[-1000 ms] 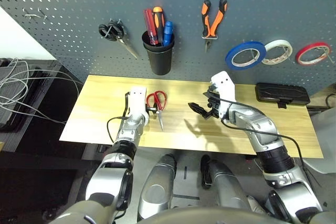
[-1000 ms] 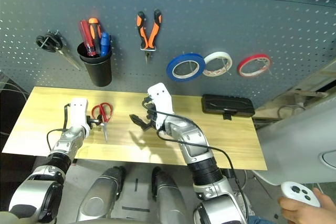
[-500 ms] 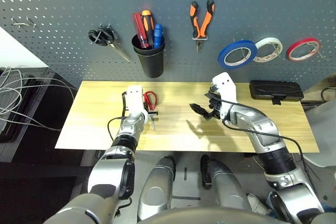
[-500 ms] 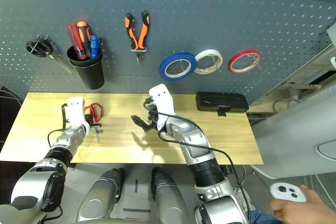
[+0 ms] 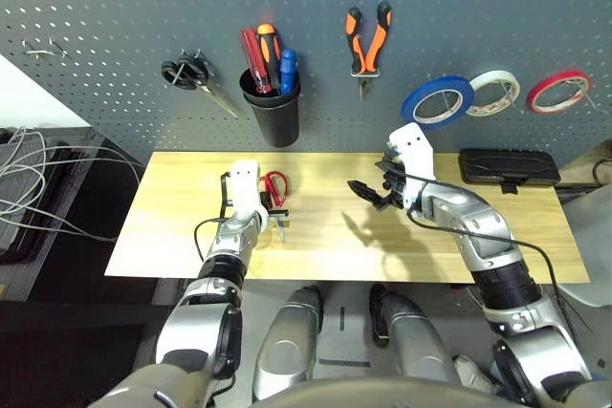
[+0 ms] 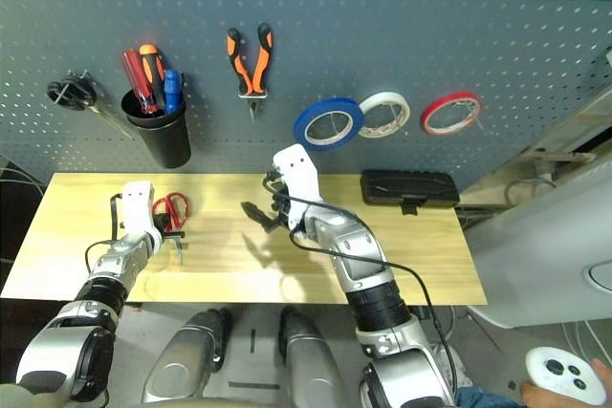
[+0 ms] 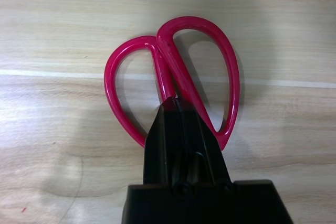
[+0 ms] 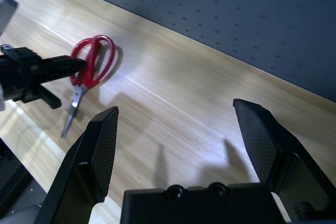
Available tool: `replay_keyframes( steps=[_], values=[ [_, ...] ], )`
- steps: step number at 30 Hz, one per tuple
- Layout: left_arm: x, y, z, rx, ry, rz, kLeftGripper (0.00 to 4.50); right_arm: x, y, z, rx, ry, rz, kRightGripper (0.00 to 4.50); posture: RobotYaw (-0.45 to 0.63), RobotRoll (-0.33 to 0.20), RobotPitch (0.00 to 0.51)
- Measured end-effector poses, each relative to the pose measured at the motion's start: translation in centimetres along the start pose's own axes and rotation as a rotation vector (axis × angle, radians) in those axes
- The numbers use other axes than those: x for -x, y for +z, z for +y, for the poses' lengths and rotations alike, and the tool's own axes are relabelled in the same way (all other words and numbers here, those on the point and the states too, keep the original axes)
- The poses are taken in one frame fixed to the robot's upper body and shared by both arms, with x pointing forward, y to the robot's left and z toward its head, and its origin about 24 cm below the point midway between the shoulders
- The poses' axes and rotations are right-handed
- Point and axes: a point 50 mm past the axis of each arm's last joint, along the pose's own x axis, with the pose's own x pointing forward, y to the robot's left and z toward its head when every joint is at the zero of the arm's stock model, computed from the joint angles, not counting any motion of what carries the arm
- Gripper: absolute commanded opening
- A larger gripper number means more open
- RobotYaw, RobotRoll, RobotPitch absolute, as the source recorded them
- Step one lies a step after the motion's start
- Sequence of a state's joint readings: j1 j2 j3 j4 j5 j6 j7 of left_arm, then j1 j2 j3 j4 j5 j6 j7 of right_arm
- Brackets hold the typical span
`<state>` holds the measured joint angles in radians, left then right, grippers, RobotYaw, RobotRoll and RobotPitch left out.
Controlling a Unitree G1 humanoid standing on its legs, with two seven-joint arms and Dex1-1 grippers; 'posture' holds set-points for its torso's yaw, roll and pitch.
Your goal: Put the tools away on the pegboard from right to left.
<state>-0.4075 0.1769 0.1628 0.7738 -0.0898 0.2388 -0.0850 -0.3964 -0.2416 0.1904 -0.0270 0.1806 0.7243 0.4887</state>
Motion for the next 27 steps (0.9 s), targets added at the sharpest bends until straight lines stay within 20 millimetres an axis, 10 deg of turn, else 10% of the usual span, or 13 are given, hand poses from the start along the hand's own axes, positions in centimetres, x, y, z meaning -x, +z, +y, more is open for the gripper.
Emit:
replay_keyframes(
  steps=[10, 24, 27],
  values=[
    [1.5, 1.7, -0.9, 0.042, -0.188, -0.158, 0.04, 0.0, -0.2, 0.1, 0.001, 0.010, 0.008, 4.50, 0.15, 0.000, 0.251],
    [2.1, 3.1, 1.4, 0.062, -0.083, -0.256, 4.31, 0.1, -0.8, 0.2, 0.003, 0.020, 0.030, 4.50, 0.15, 0.000, 0.246],
    [1.8, 3.2, 2.3, 0.069, -0.009, -0.255, 4.46, 0.1, -0.8, 0.2, 0.004, 0.022, 0.031, 4.50, 0.15, 0.000, 0.244]
  ],
)
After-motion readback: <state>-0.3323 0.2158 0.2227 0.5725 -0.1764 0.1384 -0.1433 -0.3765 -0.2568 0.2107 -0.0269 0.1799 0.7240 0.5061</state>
